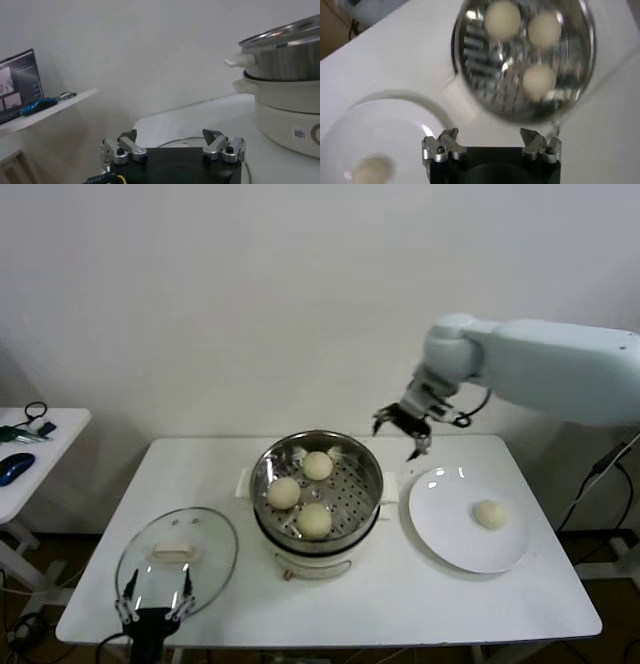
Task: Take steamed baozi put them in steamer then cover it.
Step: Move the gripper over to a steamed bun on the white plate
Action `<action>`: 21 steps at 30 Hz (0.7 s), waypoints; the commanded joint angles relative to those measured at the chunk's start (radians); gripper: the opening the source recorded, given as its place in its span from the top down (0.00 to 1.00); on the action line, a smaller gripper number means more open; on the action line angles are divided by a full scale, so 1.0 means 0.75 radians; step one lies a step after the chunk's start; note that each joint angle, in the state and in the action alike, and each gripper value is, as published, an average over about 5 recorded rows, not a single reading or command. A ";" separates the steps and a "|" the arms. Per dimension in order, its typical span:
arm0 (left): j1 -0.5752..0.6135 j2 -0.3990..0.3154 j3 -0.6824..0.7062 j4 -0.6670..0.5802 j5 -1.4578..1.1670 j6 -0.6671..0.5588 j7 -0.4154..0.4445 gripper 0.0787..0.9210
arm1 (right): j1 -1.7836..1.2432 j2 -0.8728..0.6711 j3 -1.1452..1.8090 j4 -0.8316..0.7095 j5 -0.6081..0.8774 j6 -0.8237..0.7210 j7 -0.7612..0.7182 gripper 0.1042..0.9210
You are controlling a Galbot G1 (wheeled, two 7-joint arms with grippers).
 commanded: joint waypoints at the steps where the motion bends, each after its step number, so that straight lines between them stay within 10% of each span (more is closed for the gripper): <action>1: -0.017 -0.001 0.003 0.012 -0.002 0.004 0.001 0.12 | -0.339 -0.380 0.170 -0.290 -0.072 -0.161 -0.073 0.12; 21: -0.017 -0.003 -0.006 0.050 0.002 0.001 0.000 0.12 | -0.979 -0.275 0.723 -0.504 -0.365 -0.231 -0.027 0.12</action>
